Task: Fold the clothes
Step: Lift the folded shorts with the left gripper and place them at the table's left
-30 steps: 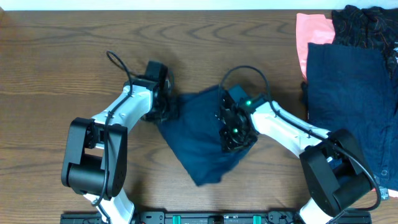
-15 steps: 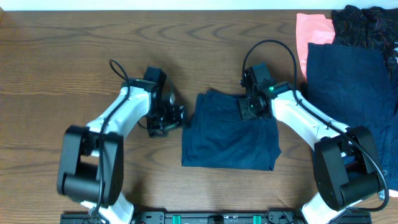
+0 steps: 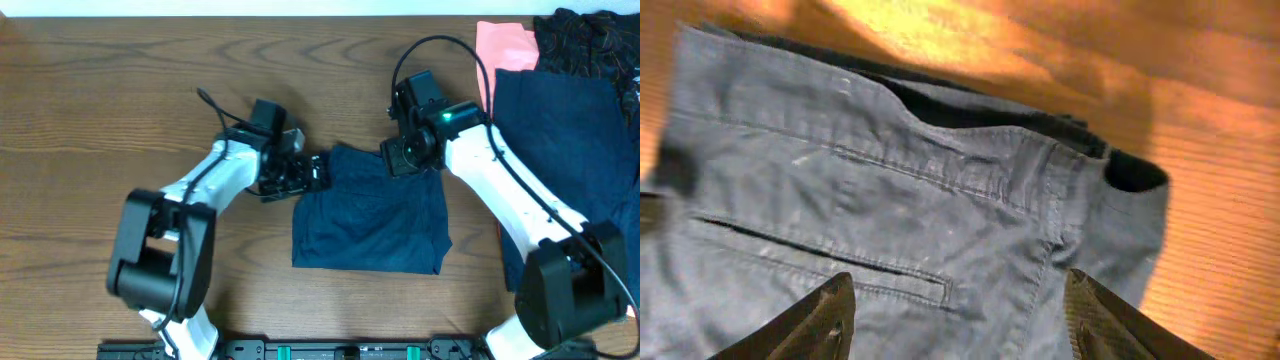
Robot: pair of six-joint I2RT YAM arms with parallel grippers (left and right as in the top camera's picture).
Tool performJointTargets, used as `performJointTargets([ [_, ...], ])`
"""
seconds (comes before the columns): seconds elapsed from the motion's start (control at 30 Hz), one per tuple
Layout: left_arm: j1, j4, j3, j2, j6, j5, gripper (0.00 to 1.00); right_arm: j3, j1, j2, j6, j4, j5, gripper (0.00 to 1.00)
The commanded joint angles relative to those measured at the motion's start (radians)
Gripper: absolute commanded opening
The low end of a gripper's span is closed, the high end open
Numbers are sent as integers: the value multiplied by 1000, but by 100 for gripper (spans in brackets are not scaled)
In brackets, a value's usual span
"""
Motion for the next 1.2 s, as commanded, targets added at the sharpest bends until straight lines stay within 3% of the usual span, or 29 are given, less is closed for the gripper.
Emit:
performJointTargets([
  [0.0, -58, 29, -3, 52, 9, 54, 98, 25, 4, -58, -11, -11, 18, 66],
  [0.07, -95, 50, -3, 77, 6, 53, 100, 25, 3, -74, -11, -17, 21, 66],
  [0.1, -109, 60, -3, 85, 6, 53, 88, 26, 2, -83, -11, -23, 21, 65],
  [0.2, -134, 111, -2, 92, 6, 54, 45, 25, 2, -113, -11, -48, 25, 65],
  [0.27, -127, 151, 1, 87, 6, 50, 6, 26, 1, -134, -11, -63, 35, 64],
  [0.47, 39, 171, 80, 47, 1, 22, 6, 26, -27, -212, -11, -121, 46, 64],
  [0.7, 422, 171, 217, -11, -10, 4, 6, 26, -71, -289, -11, -185, 48, 64],
  [0.9, 748, 165, 234, -15, -35, -11, 6, 25, -89, -308, -11, -219, 51, 64],
  [1.17, 1011, 86, 225, -12, -36, -11, 6, 25, -88, -307, -11, -214, 51, 64],
])
